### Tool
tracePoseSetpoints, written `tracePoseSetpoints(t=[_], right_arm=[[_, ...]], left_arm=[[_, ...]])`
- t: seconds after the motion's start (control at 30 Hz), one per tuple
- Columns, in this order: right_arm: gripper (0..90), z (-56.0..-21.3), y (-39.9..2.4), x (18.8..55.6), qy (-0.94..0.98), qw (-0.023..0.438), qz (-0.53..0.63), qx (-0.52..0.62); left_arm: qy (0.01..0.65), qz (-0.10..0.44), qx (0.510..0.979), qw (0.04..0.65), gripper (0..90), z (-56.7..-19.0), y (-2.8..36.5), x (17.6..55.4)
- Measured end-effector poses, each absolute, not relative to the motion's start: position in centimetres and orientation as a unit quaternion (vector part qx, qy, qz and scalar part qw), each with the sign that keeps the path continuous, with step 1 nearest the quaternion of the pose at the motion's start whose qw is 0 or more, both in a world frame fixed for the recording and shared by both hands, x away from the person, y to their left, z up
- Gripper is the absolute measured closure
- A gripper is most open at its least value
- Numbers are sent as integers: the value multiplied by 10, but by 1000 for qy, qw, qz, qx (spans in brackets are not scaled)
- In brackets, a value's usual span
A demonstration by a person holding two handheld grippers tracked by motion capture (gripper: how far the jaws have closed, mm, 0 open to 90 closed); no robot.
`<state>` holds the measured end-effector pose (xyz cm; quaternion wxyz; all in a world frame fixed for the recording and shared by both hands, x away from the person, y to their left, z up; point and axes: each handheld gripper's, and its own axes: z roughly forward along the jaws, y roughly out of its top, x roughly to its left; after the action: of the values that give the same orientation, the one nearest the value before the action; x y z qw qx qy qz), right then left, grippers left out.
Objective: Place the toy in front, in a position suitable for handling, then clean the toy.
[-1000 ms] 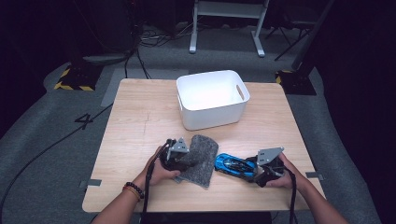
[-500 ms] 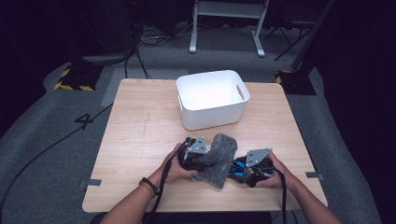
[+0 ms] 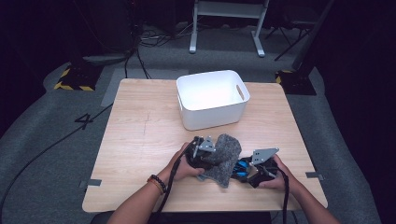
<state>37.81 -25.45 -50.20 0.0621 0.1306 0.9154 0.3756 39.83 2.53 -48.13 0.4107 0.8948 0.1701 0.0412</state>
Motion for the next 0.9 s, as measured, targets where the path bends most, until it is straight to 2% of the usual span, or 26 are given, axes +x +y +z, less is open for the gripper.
tracePoseSetpoints(t=[0.23, 0.3, 0.37, 0.4, 0.63, 0.9], right_arm=[[237, -502, -255, 379, 916, 61, 375, 128], [237, -502, -255, 379, 915, 61, 377, 128], [237, -502, -256, 379, 915, 62, 377, 127], [237, -502, -256, 379, 915, 62, 378, 127], [237, -502, -257, 380, 914, 61, 380, 126], [237, -504, -257, 382, 911, 62, 386, 128]], left_arm=[[179, 44, 901, 392, 605, -482, 41, 405], [180, 64, 910, 367, 621, -481, 49, 406], [187, 92, 926, 316, 631, -488, 55, 407], [202, 65, 915, 343, 633, -492, 65, 408], [187, 71, 919, 341, 635, -489, 68, 403], [153, 30, 877, 455, 640, -466, 42, 388]])
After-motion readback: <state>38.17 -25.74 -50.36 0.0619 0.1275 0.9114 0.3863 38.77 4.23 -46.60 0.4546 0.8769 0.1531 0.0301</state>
